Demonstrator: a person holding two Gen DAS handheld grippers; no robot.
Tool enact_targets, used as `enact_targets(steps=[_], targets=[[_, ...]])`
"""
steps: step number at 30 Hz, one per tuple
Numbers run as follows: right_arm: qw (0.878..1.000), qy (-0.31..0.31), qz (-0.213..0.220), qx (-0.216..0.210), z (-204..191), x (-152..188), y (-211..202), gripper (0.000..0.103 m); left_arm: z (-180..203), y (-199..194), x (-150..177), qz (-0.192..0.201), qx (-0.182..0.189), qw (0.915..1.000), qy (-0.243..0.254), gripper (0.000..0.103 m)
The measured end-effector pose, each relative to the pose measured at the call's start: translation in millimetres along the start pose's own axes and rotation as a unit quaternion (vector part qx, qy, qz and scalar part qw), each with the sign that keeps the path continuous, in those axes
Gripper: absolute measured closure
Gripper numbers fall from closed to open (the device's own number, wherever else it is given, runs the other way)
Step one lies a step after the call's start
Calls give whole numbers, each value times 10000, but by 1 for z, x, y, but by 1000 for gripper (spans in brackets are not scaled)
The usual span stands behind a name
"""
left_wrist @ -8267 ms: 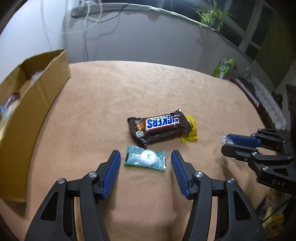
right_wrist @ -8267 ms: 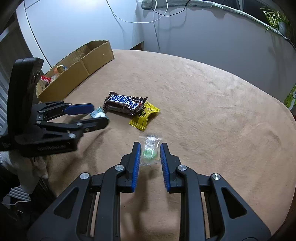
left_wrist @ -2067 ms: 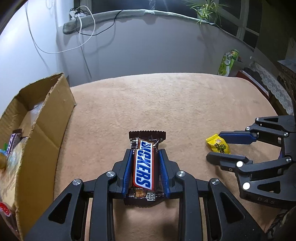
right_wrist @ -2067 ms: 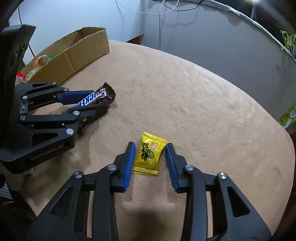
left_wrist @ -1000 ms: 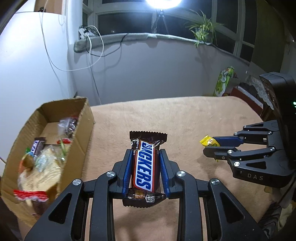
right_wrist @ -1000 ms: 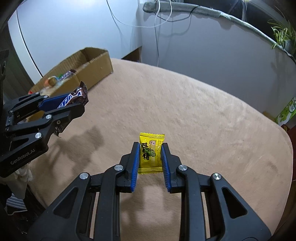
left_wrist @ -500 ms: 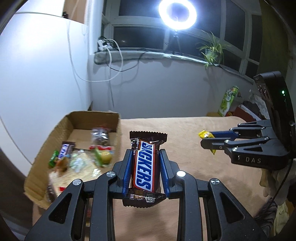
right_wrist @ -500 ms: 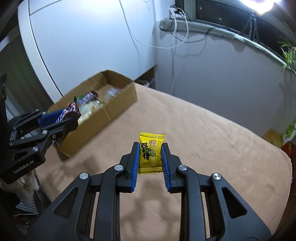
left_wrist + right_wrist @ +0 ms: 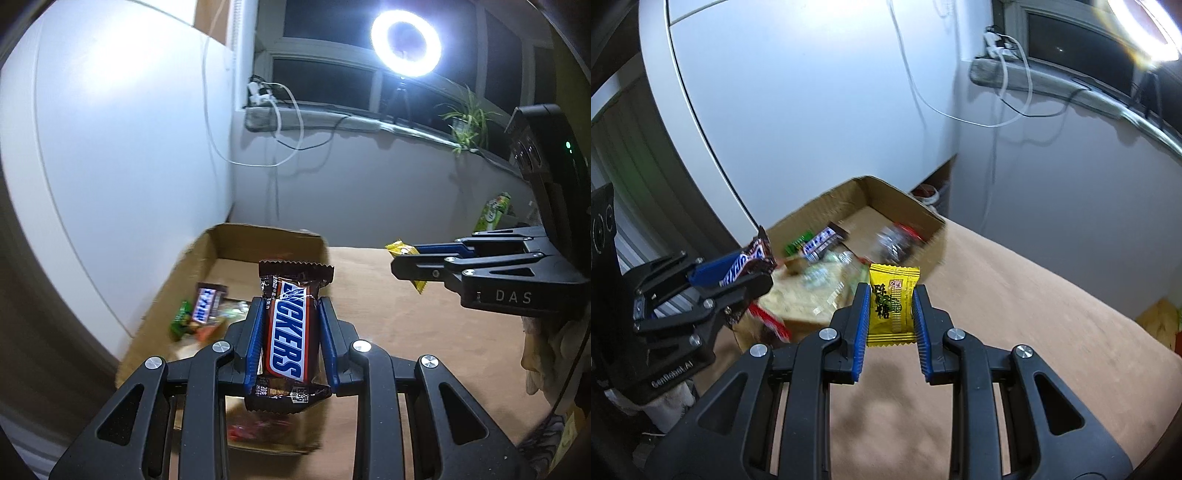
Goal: Organize snacks
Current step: 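Lift and carry the Snickers bar and yellow candy over the box, then open both grippers to release the Snickers and yellow candy into the box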
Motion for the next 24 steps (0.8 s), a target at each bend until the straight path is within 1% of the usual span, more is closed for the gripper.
enact_targets(steps=[7, 12, 20, 24], targets=[[9996, -132, -131, -200, -25, -10, 33, 79, -27, 5, 3, -40, -187, 9998, -94, 76], [9993, -124, -270, -237, -32, -10, 54, 79, -37, 13, 9, -127, -230, 9995, -149, 76], [9985, -206, -495, -135, -31, -2, 77, 79, -49, 26, 17, -235, -330, 9990, -175, 76], [9979, -249, -599, -73, -30, -2, 89, 79, -54, 36, 20, -356, -412, 9984, -137, 76]])
Point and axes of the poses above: each gripper's, at about its wrist camera, not at the fingertips, and y roughly the way its jaws point, z to its right, x to its underside, the point moved 9 cm from there along y, roughly the way its jaws point, and after that the axes turned 13 degrees about z, right-handed, at the moved point
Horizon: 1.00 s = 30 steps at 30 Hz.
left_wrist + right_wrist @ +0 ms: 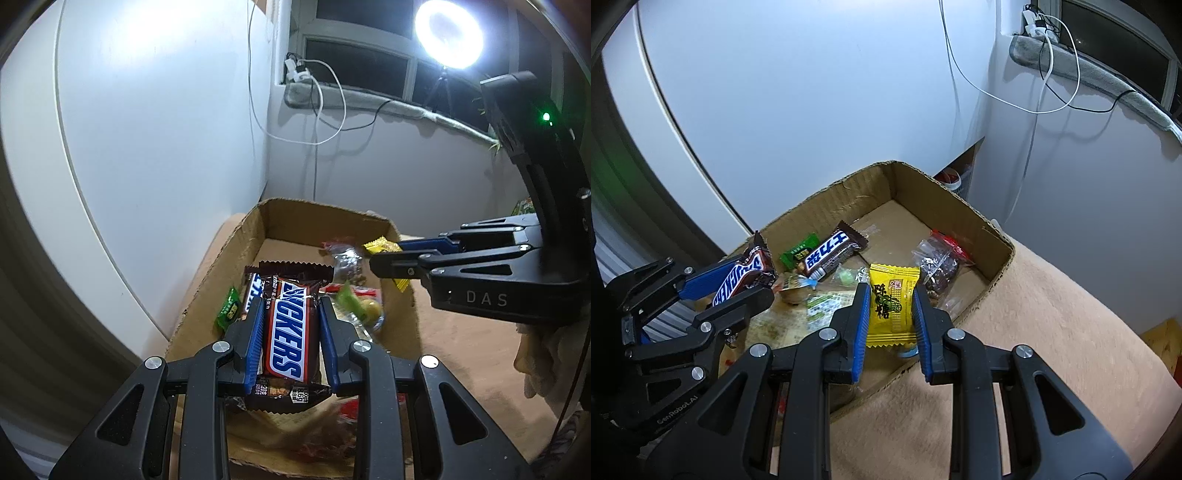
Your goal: Organize snacks
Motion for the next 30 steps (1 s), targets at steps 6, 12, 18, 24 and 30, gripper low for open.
enact_targets(steps=[6, 12, 18, 24, 30], targets=[[10000, -40, -41, -22, -4, -1, 5, 78, -2, 3, 1, -24, -48, 10000, -36, 73], [9999, -18, 109, 48, -3, -4, -5, 57, -4, -3, -2, 64, -75, 9999, -68, 62], [9995, 77, 298, 37, -2, -4, -24, 48, -4, -16, -4, 170, -118, 9997, -162, 61], [9986, 12, 527, 93, -5, -2, -48, 42, -3, -31, -7, 311, -174, 9990, -263, 45], [9960, -76, 857, 250, -8, -6, -73, 20, -1, -44, -9, 423, -261, 9983, -314, 35]])
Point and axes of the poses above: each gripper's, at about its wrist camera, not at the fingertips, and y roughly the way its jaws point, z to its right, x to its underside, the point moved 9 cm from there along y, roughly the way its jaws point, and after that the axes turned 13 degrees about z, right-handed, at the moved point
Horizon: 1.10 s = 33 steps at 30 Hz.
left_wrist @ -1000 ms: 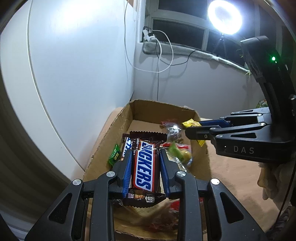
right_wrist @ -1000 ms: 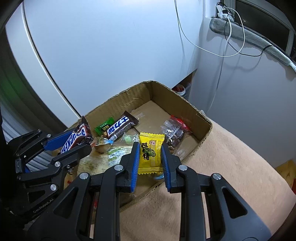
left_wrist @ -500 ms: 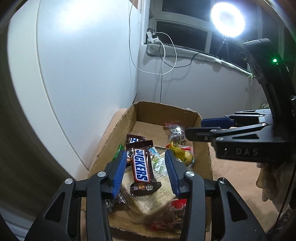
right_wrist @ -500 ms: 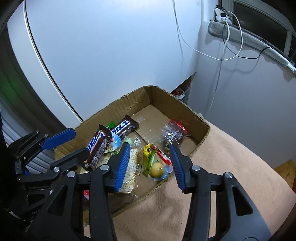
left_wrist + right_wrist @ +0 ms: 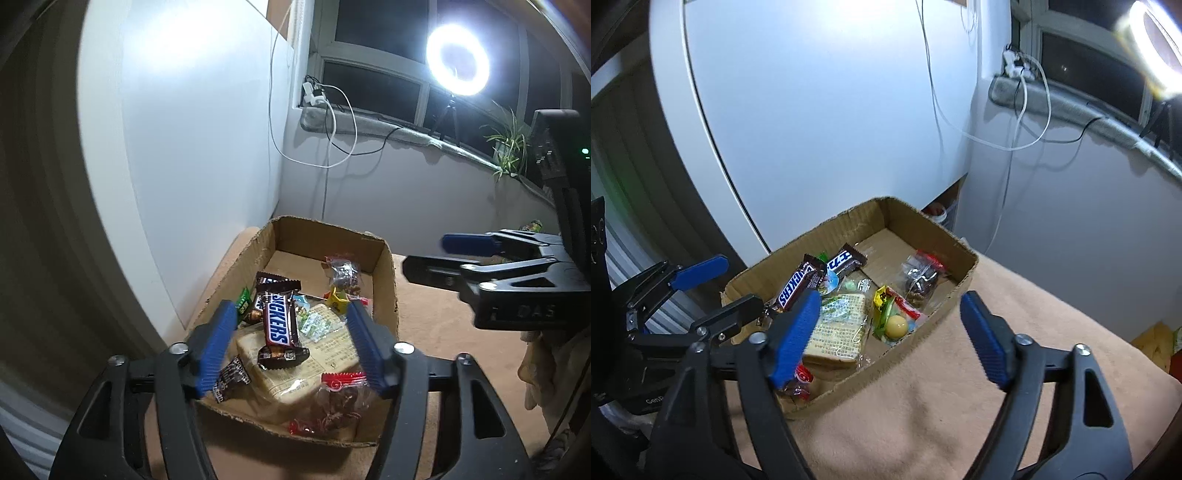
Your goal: Organize snacks
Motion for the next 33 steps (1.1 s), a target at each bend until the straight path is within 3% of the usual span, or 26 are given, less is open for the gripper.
enact_targets(steps=[8, 12, 16, 22, 33], targets=[[9994, -20, 264, 202, -1, 4, -33, 18, -1, -23, -3, 244, -222, 9994, -33, 22], [9983, -52, 429, 386, 0, 6, -56, 17, -2, -38, -1, 340, -393, 9986, -80, 22], [9966, -111, 604, 551, -1, 12, -78, 5, -2, -53, 2, 421, -563, 9975, -104, 21], [9937, -38, 764, 823, 4, 23, -106, 5, 3, -68, 4, 466, -635, 9967, -186, 21], [9935, 184, 661, 908, 18, 52, -129, 4, 22, -86, 7, 502, -643, 9964, -240, 20]])
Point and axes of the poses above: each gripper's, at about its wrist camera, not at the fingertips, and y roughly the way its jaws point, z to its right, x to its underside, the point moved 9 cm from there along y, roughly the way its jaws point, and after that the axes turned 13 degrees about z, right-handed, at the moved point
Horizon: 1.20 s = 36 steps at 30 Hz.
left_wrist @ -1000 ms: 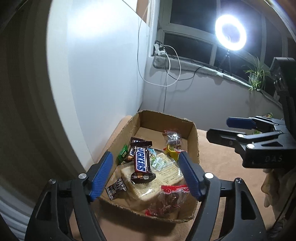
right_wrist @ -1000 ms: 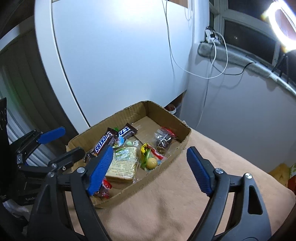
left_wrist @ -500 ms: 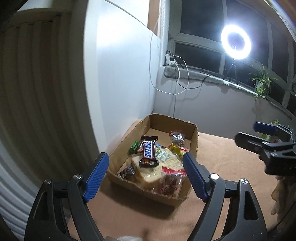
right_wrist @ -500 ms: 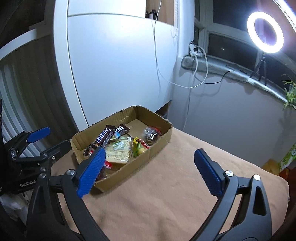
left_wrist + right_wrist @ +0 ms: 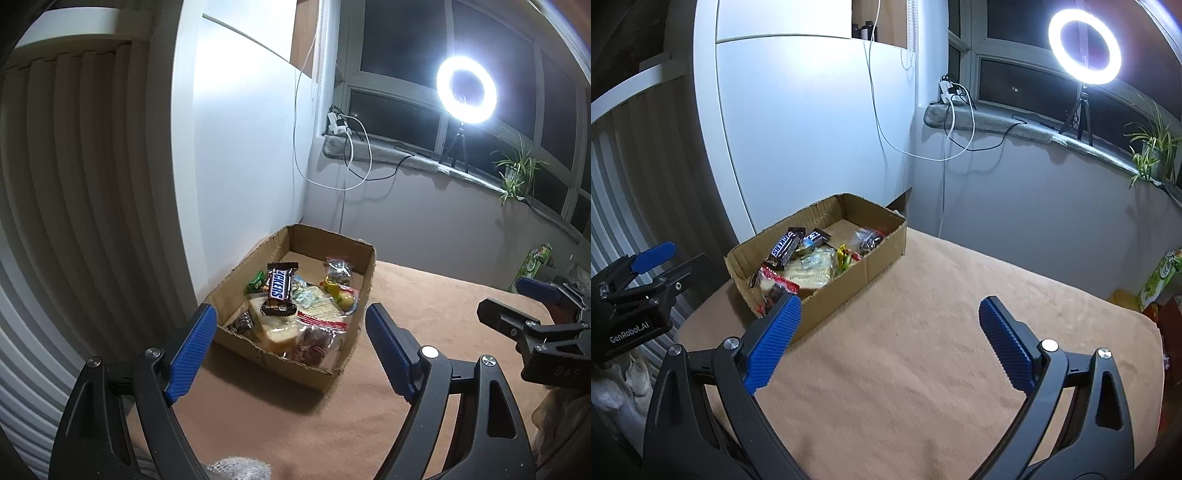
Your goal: Organize snacks
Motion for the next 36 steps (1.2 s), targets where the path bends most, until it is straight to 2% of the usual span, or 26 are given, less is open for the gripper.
enact_targets(steps=[11, 36], targets=[[9999, -81, 91, 11, -2, 3, -15, 4, 5, -9, 4, -7, -39, 10000, 15, 20], [10000, -47, -5, 87, 2, 12, -16, 4, 11, -9, 7, -41, 26, 10000, 10, 20]])
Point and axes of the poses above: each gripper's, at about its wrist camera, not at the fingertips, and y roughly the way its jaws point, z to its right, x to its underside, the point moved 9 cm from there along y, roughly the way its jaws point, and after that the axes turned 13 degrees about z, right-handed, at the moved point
